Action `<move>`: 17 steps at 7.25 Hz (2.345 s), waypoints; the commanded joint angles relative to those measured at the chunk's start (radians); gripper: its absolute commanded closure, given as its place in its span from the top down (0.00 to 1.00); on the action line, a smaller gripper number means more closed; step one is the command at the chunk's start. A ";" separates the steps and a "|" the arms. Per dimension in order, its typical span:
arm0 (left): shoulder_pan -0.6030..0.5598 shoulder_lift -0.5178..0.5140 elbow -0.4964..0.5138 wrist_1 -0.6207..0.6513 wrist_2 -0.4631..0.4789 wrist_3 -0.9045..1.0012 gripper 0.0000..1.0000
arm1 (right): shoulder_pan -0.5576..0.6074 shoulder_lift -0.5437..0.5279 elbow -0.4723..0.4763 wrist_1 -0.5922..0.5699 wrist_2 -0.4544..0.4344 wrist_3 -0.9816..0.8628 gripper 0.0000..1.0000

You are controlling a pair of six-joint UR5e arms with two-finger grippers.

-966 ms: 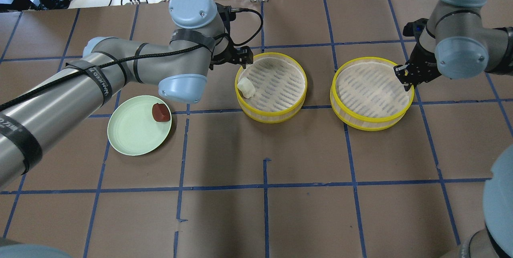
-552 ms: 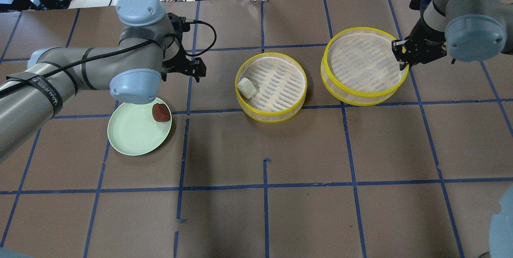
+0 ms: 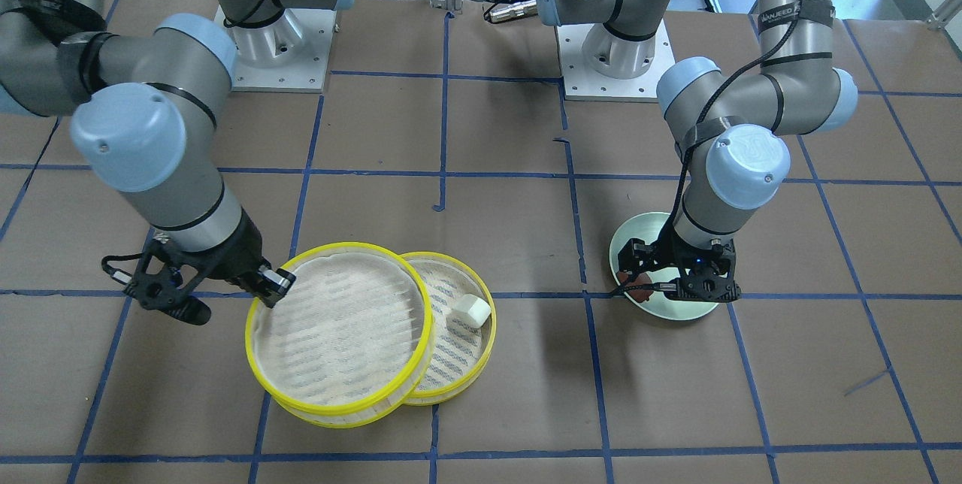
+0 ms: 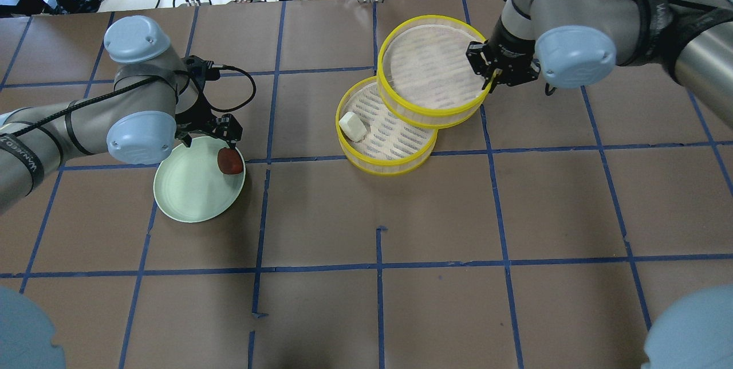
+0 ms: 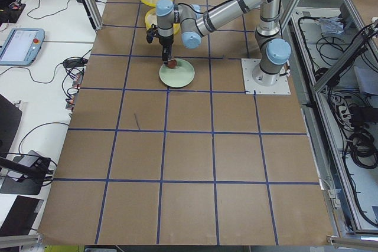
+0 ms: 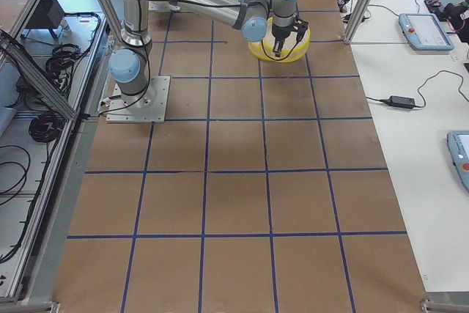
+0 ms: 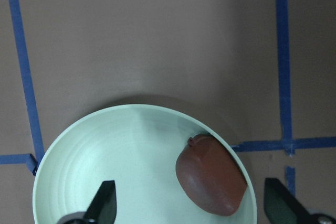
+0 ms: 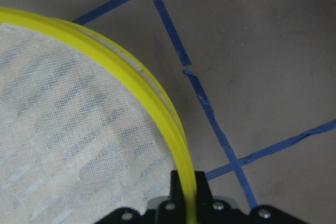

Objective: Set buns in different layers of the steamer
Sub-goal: 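Stack the layer back with right gripper while left reaches the brown bun, then grasp the brown bun on the plate with the left gripper and lift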

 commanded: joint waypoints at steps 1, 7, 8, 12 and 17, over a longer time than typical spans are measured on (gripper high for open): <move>0.003 -0.041 0.000 0.000 -0.002 -0.009 0.99 | 0.101 0.046 -0.013 -0.019 -0.001 0.107 0.05; 0.003 -0.044 -0.001 0.000 -0.033 -0.012 0.56 | 0.132 0.077 -0.019 0.000 -0.011 0.118 0.05; 0.003 -0.044 -0.001 0.000 -0.031 -0.014 0.43 | 0.132 0.077 -0.019 0.008 -0.011 0.121 0.05; 0.003 -0.033 0.003 0.004 -0.034 -0.024 0.02 | 0.132 0.086 -0.019 0.073 -0.029 0.121 0.05; -0.151 0.160 0.130 -0.100 -0.172 -0.246 0.03 | 0.132 0.088 -0.031 0.120 -0.021 0.143 0.06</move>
